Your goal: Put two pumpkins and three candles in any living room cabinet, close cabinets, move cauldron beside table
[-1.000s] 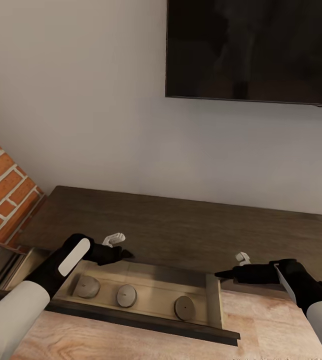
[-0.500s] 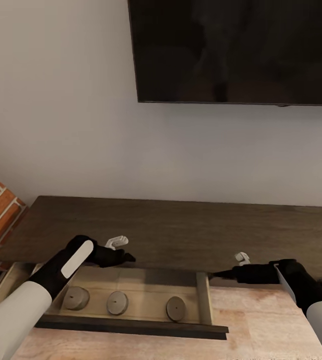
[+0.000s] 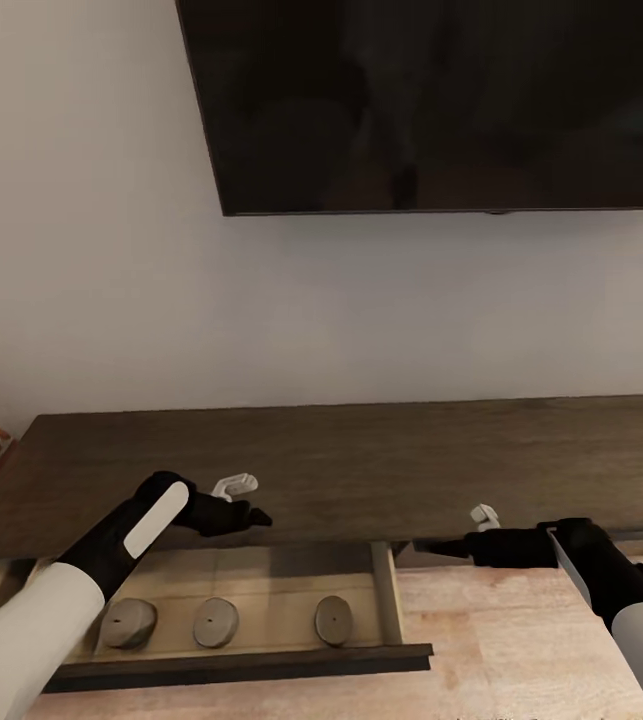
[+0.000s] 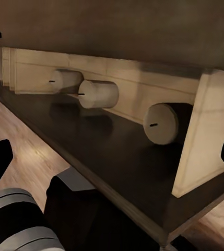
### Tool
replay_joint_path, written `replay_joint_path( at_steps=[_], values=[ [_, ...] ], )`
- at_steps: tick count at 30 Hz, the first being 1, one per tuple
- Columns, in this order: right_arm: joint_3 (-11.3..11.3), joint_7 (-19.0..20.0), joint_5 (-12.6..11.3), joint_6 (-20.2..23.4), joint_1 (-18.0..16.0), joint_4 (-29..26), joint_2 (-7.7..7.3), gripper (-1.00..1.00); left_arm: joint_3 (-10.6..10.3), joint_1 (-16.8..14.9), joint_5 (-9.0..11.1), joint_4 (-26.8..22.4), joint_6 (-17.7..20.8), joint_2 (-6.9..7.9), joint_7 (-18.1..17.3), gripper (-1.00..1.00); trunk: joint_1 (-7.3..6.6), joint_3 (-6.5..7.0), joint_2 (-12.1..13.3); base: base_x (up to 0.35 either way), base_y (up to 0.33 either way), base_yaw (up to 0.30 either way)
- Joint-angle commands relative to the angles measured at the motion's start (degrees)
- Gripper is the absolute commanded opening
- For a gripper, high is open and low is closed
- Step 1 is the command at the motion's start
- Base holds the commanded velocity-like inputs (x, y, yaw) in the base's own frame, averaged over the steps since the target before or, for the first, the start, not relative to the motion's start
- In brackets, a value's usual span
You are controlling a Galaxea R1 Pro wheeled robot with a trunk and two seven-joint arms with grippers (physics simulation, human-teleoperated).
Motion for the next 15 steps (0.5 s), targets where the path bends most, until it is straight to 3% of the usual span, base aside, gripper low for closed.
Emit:
replay_joint_path(
  at_steps=[1,8,15],
  values=[
    [0.0,0.0,0.01,0.0,0.0,0.0,0.0,1.0,0.0,-0.02,0.01,0.01,0.0,0.0,0.0,1.0,0.0,0.05,0.0,0.0,0.0,-0.149],
    [0.0,-0.23,0.07,-0.03,0.0,0.05,0.05,1.0,0.0,0.0,-0.03,0.19,-0.09,-0.17,0.09,1.0,0.0,0.07,0.0,0.0,0.0,-0.005],
    [0.0,-0.51,0.27,-0.08,0.0,0.17,1.31,1.0,0.0,0.0,0.04,0.22,-0.17,-0.18,0.09,1.0,0.0,0.07,0.0,-0.005,0.0,0.0]
  ],
)
